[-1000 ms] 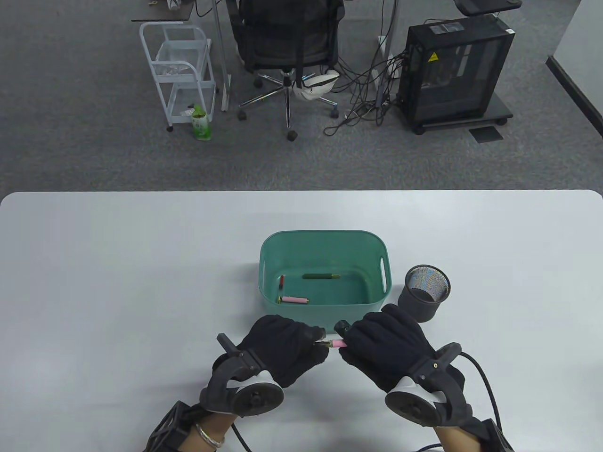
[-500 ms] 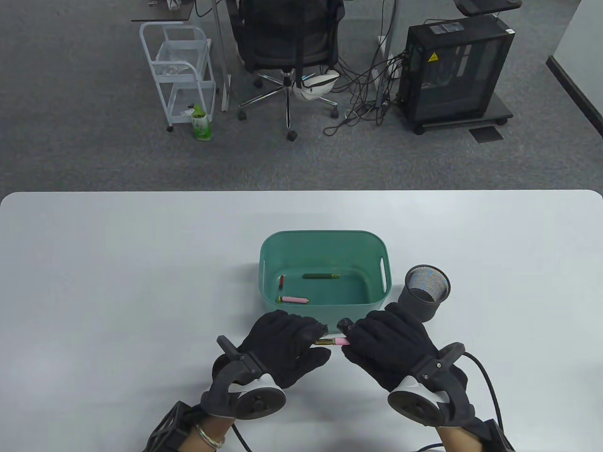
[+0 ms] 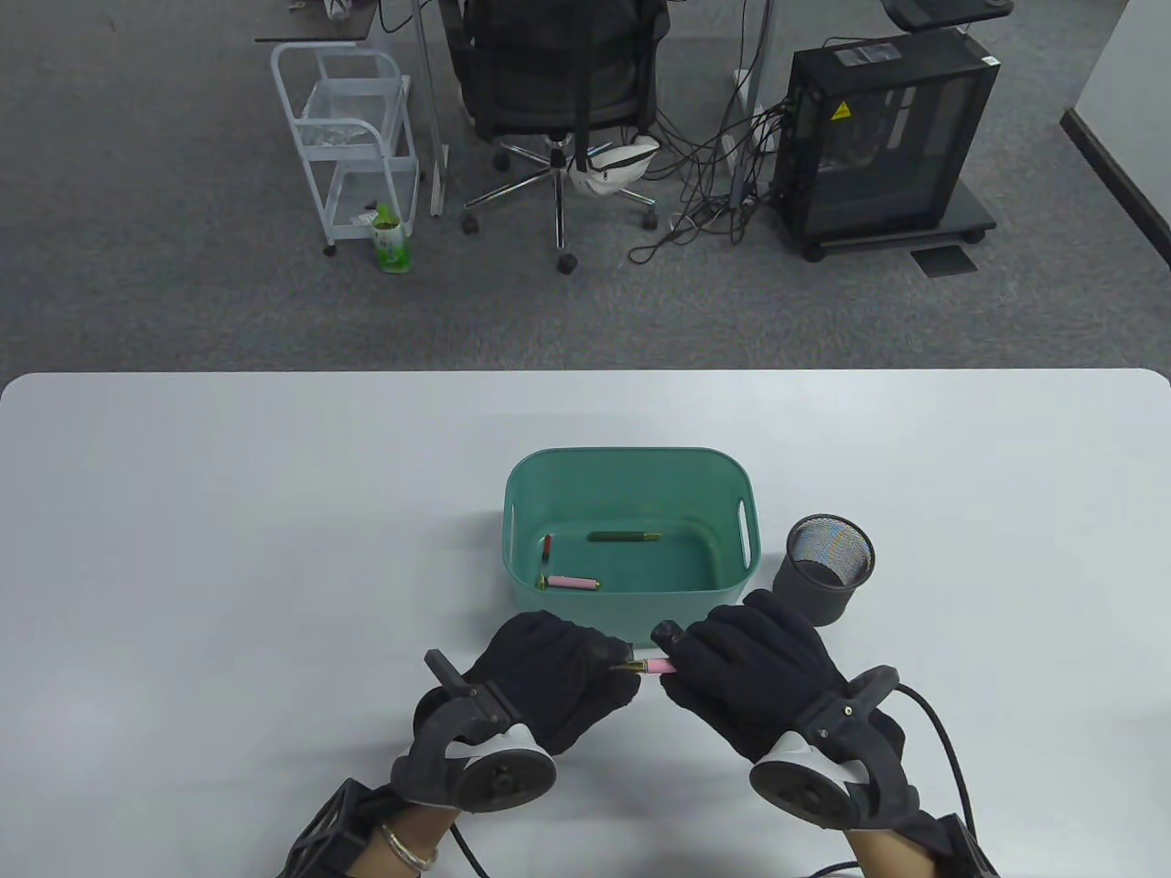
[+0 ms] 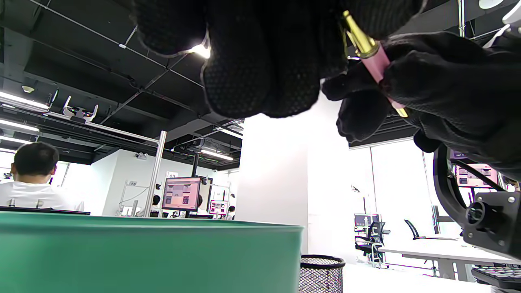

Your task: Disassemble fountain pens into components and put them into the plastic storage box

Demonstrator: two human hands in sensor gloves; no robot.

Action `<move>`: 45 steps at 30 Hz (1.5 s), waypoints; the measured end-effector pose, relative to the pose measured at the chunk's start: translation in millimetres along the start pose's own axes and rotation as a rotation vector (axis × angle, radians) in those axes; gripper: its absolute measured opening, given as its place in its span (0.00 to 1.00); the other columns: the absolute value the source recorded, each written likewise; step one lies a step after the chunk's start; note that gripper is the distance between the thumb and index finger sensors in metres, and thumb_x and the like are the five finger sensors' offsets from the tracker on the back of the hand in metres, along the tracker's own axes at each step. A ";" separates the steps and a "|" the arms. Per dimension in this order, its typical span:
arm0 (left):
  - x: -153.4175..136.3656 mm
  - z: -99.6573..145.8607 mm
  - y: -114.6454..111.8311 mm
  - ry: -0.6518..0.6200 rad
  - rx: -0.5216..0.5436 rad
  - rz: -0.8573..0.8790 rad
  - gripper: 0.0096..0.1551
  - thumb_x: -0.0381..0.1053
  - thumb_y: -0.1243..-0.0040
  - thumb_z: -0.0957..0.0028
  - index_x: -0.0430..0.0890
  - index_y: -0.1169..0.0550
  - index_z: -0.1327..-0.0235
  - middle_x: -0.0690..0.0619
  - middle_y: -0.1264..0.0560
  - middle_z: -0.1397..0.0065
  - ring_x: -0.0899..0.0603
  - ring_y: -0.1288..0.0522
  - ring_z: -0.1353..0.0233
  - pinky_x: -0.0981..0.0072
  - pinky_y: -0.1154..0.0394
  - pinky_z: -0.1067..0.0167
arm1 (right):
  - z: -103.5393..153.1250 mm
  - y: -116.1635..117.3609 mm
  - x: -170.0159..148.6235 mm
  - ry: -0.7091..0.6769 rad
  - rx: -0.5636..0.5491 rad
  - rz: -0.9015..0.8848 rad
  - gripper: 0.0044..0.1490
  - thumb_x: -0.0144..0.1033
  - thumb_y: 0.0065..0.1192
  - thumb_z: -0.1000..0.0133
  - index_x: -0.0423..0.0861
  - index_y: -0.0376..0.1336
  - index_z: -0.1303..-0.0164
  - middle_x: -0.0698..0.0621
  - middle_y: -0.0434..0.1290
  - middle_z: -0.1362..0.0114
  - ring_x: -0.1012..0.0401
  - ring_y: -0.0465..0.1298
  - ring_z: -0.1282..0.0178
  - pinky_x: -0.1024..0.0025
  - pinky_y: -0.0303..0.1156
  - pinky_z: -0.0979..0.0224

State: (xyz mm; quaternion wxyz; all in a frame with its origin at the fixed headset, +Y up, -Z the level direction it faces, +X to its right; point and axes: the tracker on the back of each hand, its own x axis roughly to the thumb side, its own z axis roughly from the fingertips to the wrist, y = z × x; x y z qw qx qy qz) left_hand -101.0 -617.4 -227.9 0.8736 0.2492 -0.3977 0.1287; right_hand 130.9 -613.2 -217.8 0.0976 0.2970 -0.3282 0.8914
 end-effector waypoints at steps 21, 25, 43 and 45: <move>-3.4 0.6 0.1 0.006 0.005 0.021 0.33 0.63 0.59 0.29 0.42 0.16 0.41 0.49 0.12 0.45 0.45 0.14 0.46 0.48 0.25 0.36 | 0.0 0.5 1.6 -0.007 0.003 -0.005 0.29 0.57 0.58 0.42 0.59 0.72 0.34 0.61 0.79 0.39 0.61 0.77 0.33 0.52 0.64 0.20; -3.3 1.5 0.7 0.010 0.021 0.014 0.37 0.67 0.58 0.31 0.42 0.23 0.27 0.46 0.16 0.34 0.42 0.18 0.36 0.44 0.29 0.29 | 0.0 0.0 0.3 -0.002 -0.001 0.001 0.29 0.57 0.58 0.42 0.59 0.72 0.34 0.61 0.79 0.39 0.61 0.77 0.33 0.52 0.64 0.20; 2.1 1.9 0.6 0.002 0.033 -0.032 0.24 0.61 0.45 0.31 0.46 0.24 0.34 0.50 0.18 0.33 0.45 0.19 0.35 0.47 0.30 0.27 | -0.2 -0.3 -1.9 0.001 -0.004 0.002 0.29 0.57 0.58 0.42 0.59 0.73 0.34 0.61 0.79 0.39 0.61 0.77 0.33 0.52 0.64 0.20; 2.2 1.8 0.5 0.003 0.031 -0.032 0.24 0.61 0.46 0.30 0.45 0.24 0.34 0.50 0.18 0.34 0.45 0.19 0.36 0.47 0.30 0.28 | -0.2 -0.4 -1.8 0.001 -0.003 0.003 0.29 0.57 0.58 0.42 0.59 0.73 0.34 0.61 0.79 0.39 0.61 0.77 0.33 0.52 0.64 0.20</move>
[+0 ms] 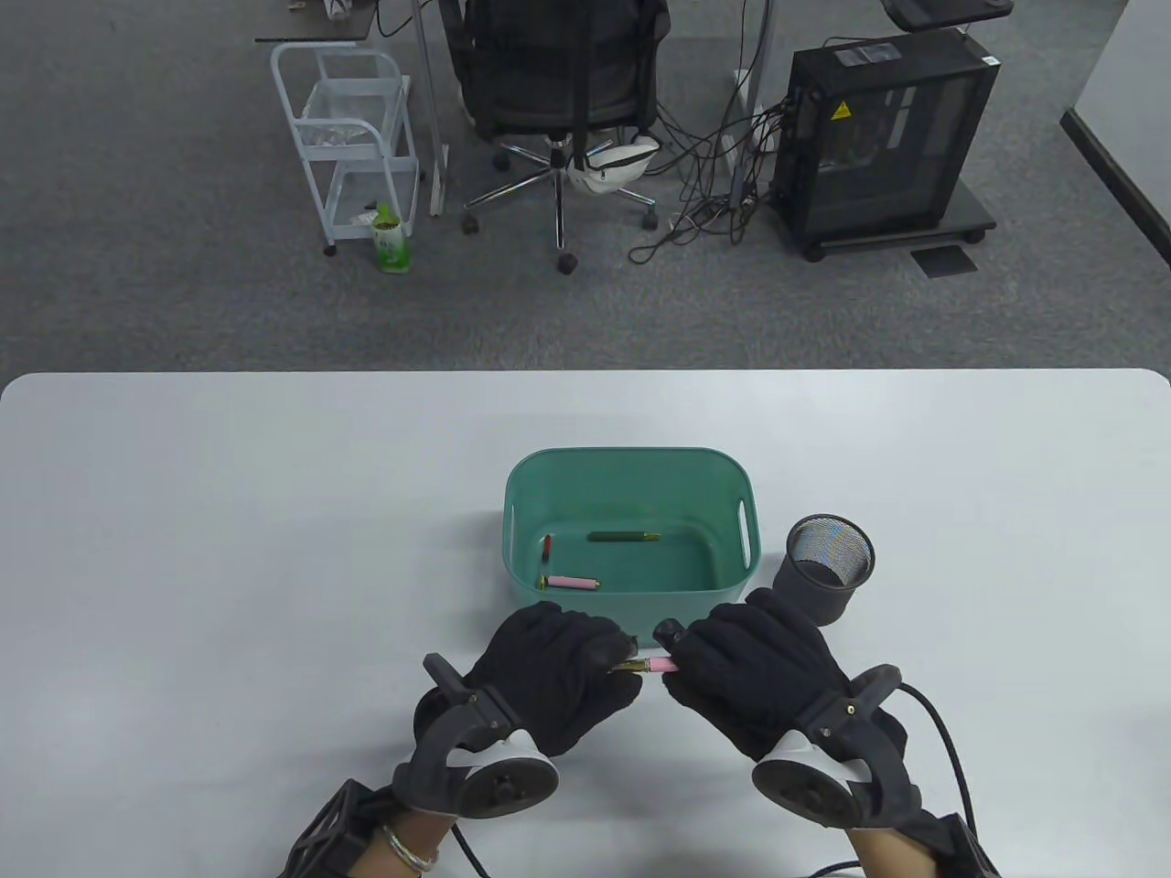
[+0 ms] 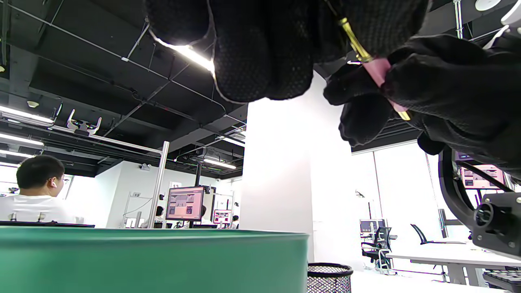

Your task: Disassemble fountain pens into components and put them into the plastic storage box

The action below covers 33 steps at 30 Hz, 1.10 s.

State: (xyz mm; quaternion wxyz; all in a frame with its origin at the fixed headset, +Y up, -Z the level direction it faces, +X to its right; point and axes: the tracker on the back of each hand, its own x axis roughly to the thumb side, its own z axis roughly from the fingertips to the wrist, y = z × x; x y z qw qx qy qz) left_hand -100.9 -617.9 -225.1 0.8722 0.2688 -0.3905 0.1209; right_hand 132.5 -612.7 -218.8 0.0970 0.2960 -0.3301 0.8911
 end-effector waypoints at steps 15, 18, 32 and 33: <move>-2.1 -0.8 -1.5 -0.004 0.004 0.027 0.28 0.60 0.58 0.29 0.43 0.16 0.48 0.50 0.12 0.48 0.46 0.14 0.49 0.49 0.24 0.37 | 0.2 0.5 1.5 -0.005 0.002 -0.005 0.29 0.57 0.58 0.42 0.59 0.72 0.34 0.61 0.79 0.39 0.61 0.77 0.33 0.52 0.64 0.20; -2.2 -0.8 -1.3 0.000 0.013 0.025 0.29 0.60 0.59 0.29 0.43 0.15 0.50 0.50 0.11 0.51 0.46 0.14 0.51 0.50 0.24 0.39 | 0.2 0.8 1.9 -0.006 0.004 -0.008 0.29 0.57 0.58 0.42 0.59 0.72 0.34 0.61 0.79 0.39 0.61 0.77 0.33 0.52 0.64 0.20; -3.4 0.8 -0.1 0.015 0.025 0.012 0.34 0.67 0.48 0.33 0.43 0.26 0.28 0.48 0.18 0.32 0.44 0.19 0.35 0.47 0.29 0.29 | 0.0 0.8 0.7 0.000 0.004 -0.003 0.28 0.57 0.58 0.42 0.59 0.73 0.34 0.61 0.79 0.39 0.61 0.77 0.33 0.52 0.65 0.20; -3.1 0.8 0.0 0.014 0.025 0.008 0.33 0.67 0.47 0.33 0.44 0.26 0.28 0.48 0.18 0.32 0.44 0.19 0.35 0.47 0.30 0.29 | 0.0 0.8 0.5 0.000 0.004 -0.003 0.28 0.57 0.58 0.42 0.59 0.73 0.34 0.61 0.79 0.39 0.61 0.77 0.33 0.52 0.65 0.20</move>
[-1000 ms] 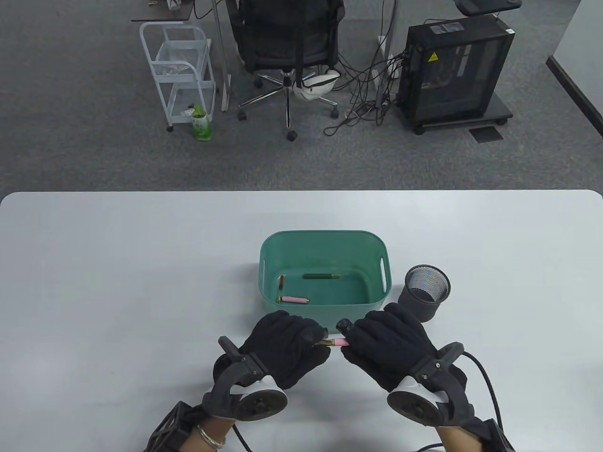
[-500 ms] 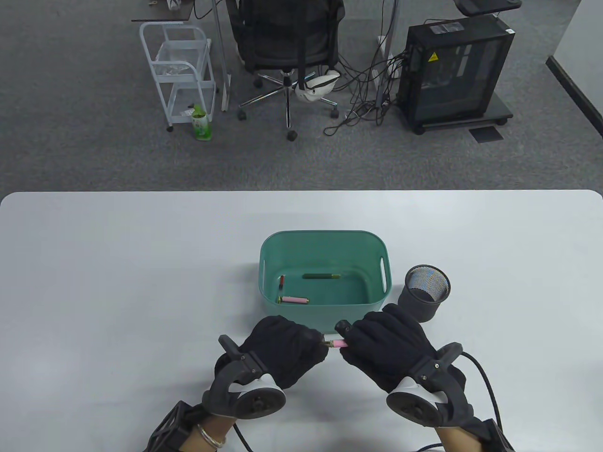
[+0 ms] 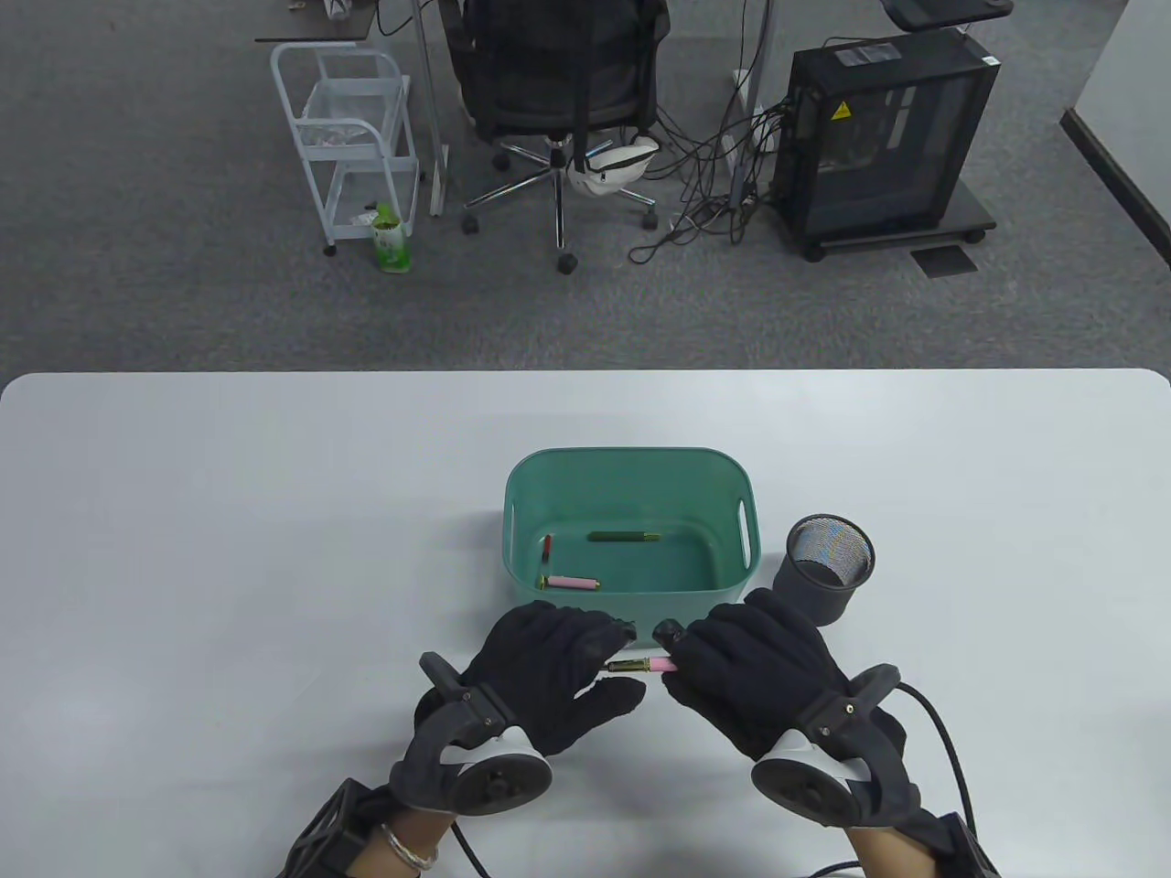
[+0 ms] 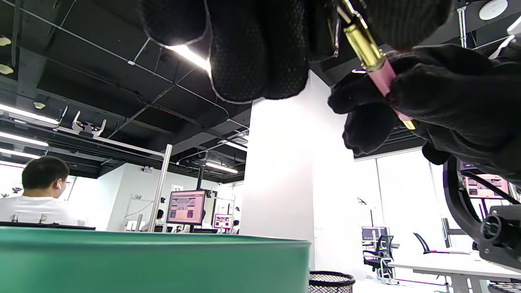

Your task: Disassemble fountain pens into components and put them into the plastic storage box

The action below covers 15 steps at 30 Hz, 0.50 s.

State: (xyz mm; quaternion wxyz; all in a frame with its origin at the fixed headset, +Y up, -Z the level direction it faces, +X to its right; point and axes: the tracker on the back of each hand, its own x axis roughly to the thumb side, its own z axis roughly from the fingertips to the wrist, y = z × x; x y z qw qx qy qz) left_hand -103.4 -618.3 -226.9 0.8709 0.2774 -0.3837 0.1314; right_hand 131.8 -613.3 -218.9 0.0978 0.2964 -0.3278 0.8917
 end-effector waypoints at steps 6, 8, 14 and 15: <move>1.2 -0.1 -0.3 -0.001 -0.010 -0.013 0.28 0.63 0.43 0.33 0.45 0.26 0.31 0.50 0.18 0.33 0.46 0.19 0.36 0.48 0.29 0.29 | -0.1 -0.1 -1.1 0.004 -0.001 0.003 0.28 0.57 0.58 0.42 0.59 0.73 0.34 0.61 0.79 0.39 0.61 0.77 0.33 0.52 0.65 0.20; 1.8 -0.3 -0.6 -0.003 -0.010 -0.016 0.25 0.61 0.43 0.32 0.45 0.25 0.33 0.51 0.18 0.35 0.46 0.18 0.37 0.49 0.29 0.30 | -0.1 -0.1 -1.1 0.004 -0.002 0.002 0.28 0.57 0.59 0.42 0.59 0.73 0.34 0.61 0.79 0.39 0.61 0.77 0.33 0.52 0.65 0.20; 1.7 -0.8 -1.5 -0.001 -0.019 -0.013 0.24 0.60 0.44 0.31 0.44 0.23 0.36 0.51 0.16 0.38 0.47 0.17 0.40 0.50 0.27 0.31 | -0.3 0.1 -1.1 0.001 0.001 0.009 0.28 0.57 0.59 0.42 0.59 0.73 0.34 0.61 0.79 0.39 0.61 0.77 0.33 0.52 0.65 0.20; 1.5 -0.9 -1.6 -0.001 -0.020 -0.009 0.24 0.60 0.44 0.31 0.44 0.23 0.36 0.51 0.16 0.38 0.47 0.17 0.40 0.50 0.27 0.32 | -0.3 0.0 -1.1 0.001 0.001 0.009 0.28 0.57 0.59 0.42 0.59 0.73 0.34 0.61 0.79 0.39 0.61 0.77 0.33 0.52 0.65 0.20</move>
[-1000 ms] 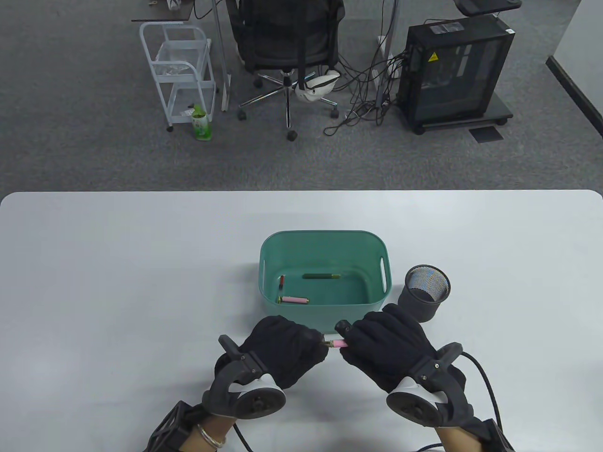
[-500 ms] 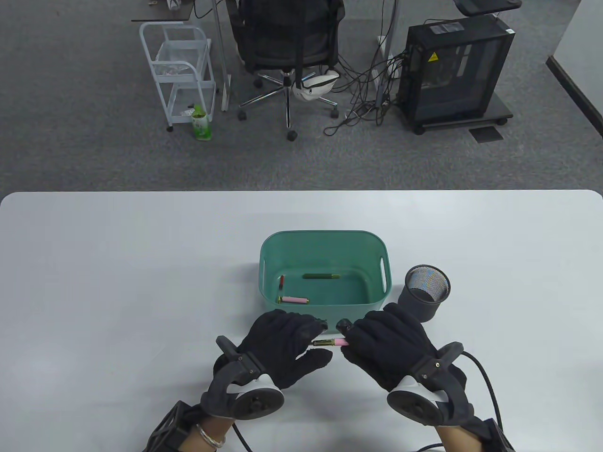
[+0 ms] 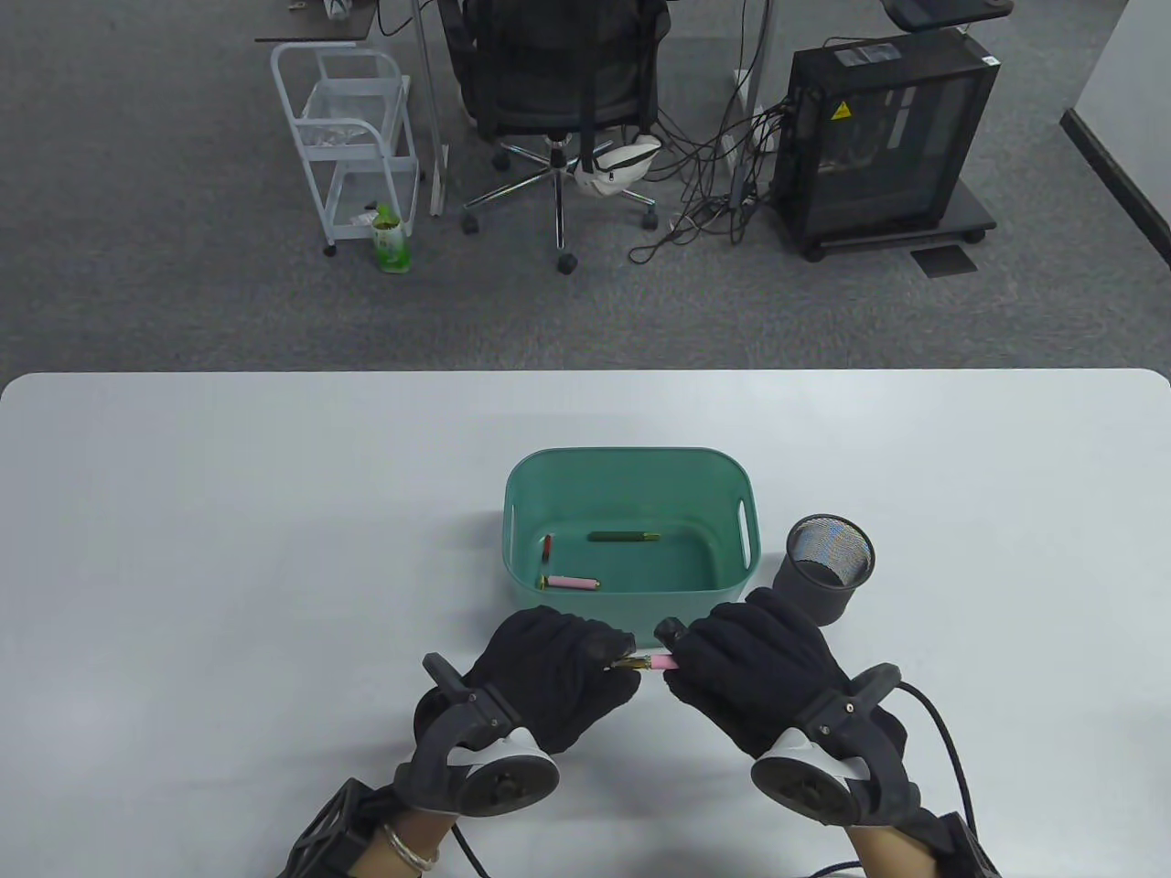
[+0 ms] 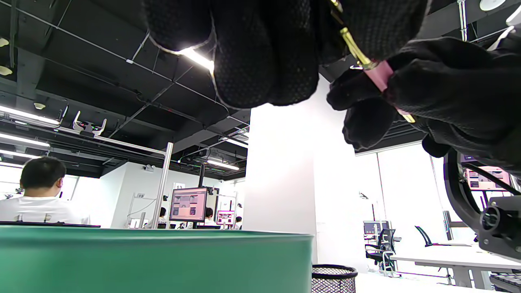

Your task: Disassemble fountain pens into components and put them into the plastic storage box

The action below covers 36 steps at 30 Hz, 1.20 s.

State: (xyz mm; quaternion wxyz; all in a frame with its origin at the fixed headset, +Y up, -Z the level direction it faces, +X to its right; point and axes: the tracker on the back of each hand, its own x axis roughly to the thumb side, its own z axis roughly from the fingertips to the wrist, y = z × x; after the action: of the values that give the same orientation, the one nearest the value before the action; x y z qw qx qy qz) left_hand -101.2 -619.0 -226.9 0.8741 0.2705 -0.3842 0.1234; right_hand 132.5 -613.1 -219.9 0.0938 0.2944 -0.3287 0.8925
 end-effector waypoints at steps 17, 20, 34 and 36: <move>-2.7 -0.6 -0.9 -0.001 0.003 0.032 0.28 0.59 0.58 0.28 0.43 0.15 0.50 0.51 0.11 0.52 0.47 0.13 0.51 0.51 0.23 0.40 | 0.9 -0.1 2.7 -0.010 -0.005 -0.005 0.28 0.57 0.59 0.42 0.59 0.73 0.34 0.61 0.79 0.39 0.61 0.77 0.33 0.52 0.65 0.20; -3.3 -0.6 -0.9 0.003 0.001 0.033 0.29 0.59 0.58 0.28 0.43 0.15 0.50 0.51 0.11 0.52 0.47 0.13 0.51 0.51 0.23 0.40 | 1.0 -0.1 3.3 -0.012 -0.005 -0.001 0.28 0.57 0.59 0.42 0.59 0.73 0.34 0.61 0.79 0.39 0.61 0.77 0.33 0.52 0.64 0.20; -0.3 0.5 -0.9 -0.009 -0.012 0.005 0.29 0.63 0.43 0.33 0.45 0.26 0.30 0.50 0.19 0.32 0.45 0.19 0.35 0.48 0.30 0.28 | 0.8 0.2 3.0 -0.008 -0.003 0.003 0.28 0.57 0.59 0.42 0.59 0.73 0.34 0.61 0.79 0.39 0.61 0.77 0.33 0.52 0.65 0.20; 0.7 0.2 -1.5 -0.015 -0.015 0.001 0.26 0.62 0.43 0.32 0.45 0.25 0.33 0.51 0.18 0.34 0.46 0.19 0.36 0.48 0.29 0.28 | 0.7 0.4 2.7 -0.008 -0.003 0.002 0.28 0.57 0.59 0.42 0.60 0.73 0.34 0.62 0.79 0.39 0.61 0.77 0.33 0.52 0.65 0.20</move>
State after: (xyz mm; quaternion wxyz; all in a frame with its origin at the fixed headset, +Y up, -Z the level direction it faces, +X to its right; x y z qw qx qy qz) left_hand -100.3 -620.3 -226.9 0.8732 0.2646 -0.3916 0.1188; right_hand 130.5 -614.0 -218.0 0.0922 0.2975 -0.3305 0.8909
